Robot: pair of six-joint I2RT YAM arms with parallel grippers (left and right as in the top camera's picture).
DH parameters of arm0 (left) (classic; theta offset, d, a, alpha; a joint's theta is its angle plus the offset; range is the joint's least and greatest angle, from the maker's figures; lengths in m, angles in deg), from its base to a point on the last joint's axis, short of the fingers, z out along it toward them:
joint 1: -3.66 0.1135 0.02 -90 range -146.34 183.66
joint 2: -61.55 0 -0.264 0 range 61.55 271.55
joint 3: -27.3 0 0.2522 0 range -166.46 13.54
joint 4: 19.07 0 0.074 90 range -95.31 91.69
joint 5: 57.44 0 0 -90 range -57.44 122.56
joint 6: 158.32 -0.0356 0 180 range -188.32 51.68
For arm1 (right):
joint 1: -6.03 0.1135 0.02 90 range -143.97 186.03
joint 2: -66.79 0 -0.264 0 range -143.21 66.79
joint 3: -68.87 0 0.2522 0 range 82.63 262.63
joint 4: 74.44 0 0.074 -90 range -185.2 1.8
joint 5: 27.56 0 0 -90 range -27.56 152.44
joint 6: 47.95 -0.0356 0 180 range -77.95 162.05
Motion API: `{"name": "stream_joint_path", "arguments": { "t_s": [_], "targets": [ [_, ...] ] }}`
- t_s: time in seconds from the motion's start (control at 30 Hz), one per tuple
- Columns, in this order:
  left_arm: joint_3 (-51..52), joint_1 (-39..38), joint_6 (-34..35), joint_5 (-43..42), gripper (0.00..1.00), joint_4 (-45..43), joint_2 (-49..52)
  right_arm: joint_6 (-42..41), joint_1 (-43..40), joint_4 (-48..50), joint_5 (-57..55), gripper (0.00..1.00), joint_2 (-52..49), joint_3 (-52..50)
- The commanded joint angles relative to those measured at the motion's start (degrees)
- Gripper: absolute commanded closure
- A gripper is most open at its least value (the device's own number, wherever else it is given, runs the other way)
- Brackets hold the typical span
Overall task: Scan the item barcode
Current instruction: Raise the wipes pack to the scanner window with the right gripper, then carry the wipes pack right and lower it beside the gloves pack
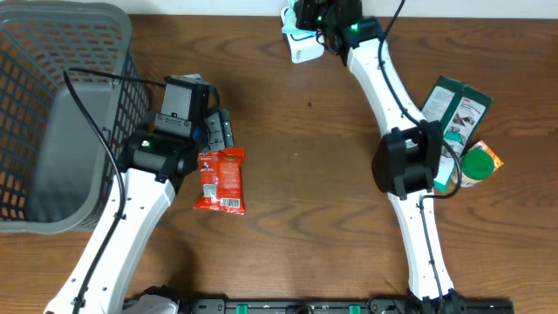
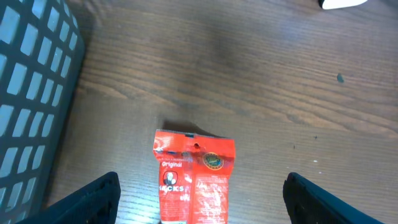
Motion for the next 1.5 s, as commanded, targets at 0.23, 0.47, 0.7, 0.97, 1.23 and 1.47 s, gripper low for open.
{"name": "stream_joint_path", "arguments": {
  "t_s": [0.23, 0.47, 0.7, 0.97, 1.23, 1.47],
  "targets": [
    [0.0, 0.2, -0.4, 0.7, 0.16, 0.0, -0.3, -0.6, 0.1, 4.4, -5.4, 0.99, -3.4, 0.4],
    [0.0, 0.2, -0.4, 0.7, 0.16, 0.0, -0.3, -0.6, 0.1, 4.6, -6.0, 0.99, -3.9, 0.4],
    [0.0, 0.2, -0.4, 0.7, 0.16, 0.0, -0.3, -0.6, -1.0, 2.7, 1.3, 0.99, 2.3, 0.6],
    [0.0, 0.2, -0.4, 0.7, 0.16, 0.0, -0.3, 5.2, -3.9, -19.5, 9.6, 0.99, 18.1, 0.6],
    [0.0, 0.2, -0.4, 0.7, 0.16, 0.0, -0.3, 11.9, -7.6, -54.6, 4.8, 0.99, 30.9, 0.6],
    [0.0, 0.2, -0.4, 0.7, 0.16, 0.0, -0.3, 11.9, -9.2, -69.6, -11.5, 0.99, 30.7, -1.8]
  ]
}}
